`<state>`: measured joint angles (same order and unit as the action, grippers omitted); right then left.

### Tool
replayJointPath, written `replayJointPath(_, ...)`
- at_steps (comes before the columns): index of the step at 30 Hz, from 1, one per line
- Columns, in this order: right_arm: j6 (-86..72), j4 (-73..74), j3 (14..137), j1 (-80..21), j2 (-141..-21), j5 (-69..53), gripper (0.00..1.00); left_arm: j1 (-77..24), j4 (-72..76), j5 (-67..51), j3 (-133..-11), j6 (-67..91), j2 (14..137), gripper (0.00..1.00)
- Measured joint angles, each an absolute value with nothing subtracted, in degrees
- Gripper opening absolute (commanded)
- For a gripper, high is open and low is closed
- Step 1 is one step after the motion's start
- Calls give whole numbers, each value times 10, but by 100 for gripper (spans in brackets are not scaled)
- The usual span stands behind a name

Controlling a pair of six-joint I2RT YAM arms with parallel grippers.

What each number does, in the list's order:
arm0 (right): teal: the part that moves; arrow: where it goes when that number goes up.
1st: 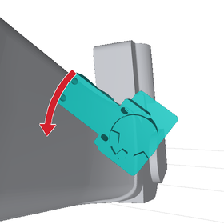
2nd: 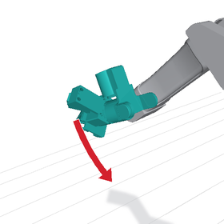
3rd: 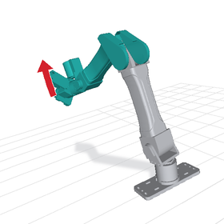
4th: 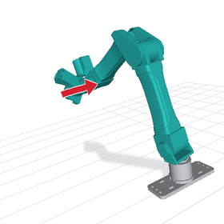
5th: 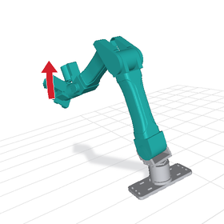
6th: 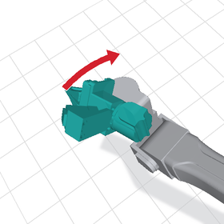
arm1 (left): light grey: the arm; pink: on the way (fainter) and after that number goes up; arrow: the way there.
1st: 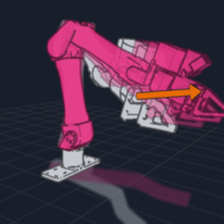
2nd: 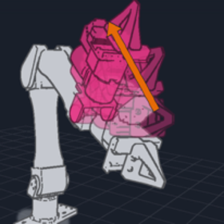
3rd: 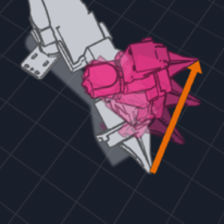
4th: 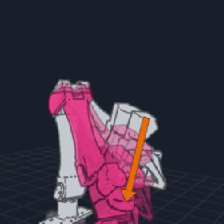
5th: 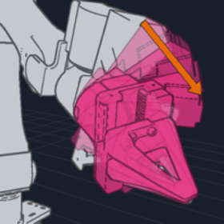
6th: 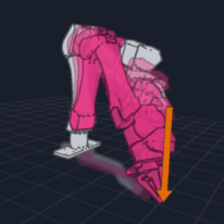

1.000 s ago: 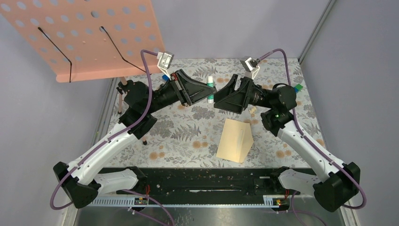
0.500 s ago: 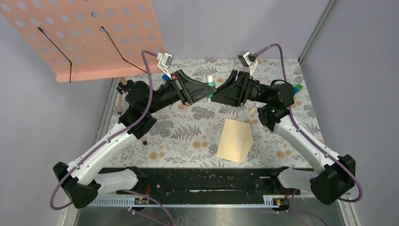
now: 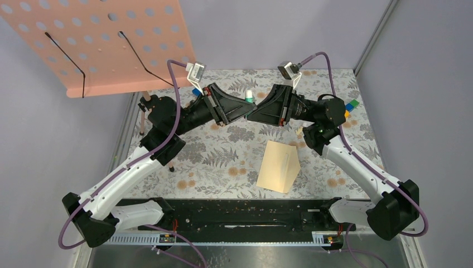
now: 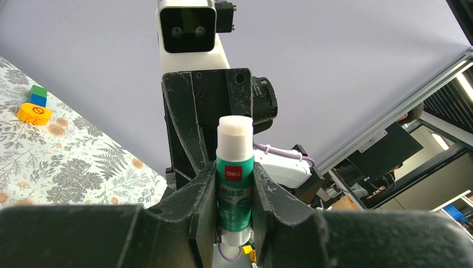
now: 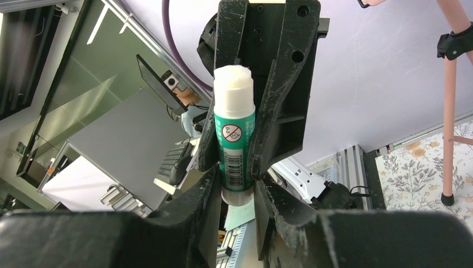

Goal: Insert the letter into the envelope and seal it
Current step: Unscrew the solid glue.

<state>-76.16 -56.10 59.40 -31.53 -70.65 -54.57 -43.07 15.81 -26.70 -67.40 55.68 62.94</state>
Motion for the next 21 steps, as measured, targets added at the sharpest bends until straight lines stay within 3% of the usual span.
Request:
replayJointPath(6, -755, -546, 594, -315, -703, -549, 0, -431, 145, -267, -678, 552, 629, 0)
replayJointPath(10, -697, -459, 590, -315, -670, -540, 0, -433, 108, -272, -691, 541, 631, 59)
replayJointPath(12, -651, -392, 589, -316, -645, -543, 0, -433, 85, -272, -701, 528, 634, 79)
replayJointPath(16, -533, -226, 595, -321, -596, -546, 0, -429, 7, -273, -746, 486, 645, 98)
replayJointPath(21, -382, 1, 637, -321, -569, -525, 0, -428, -124, -288, -832, 420, 662, 99)
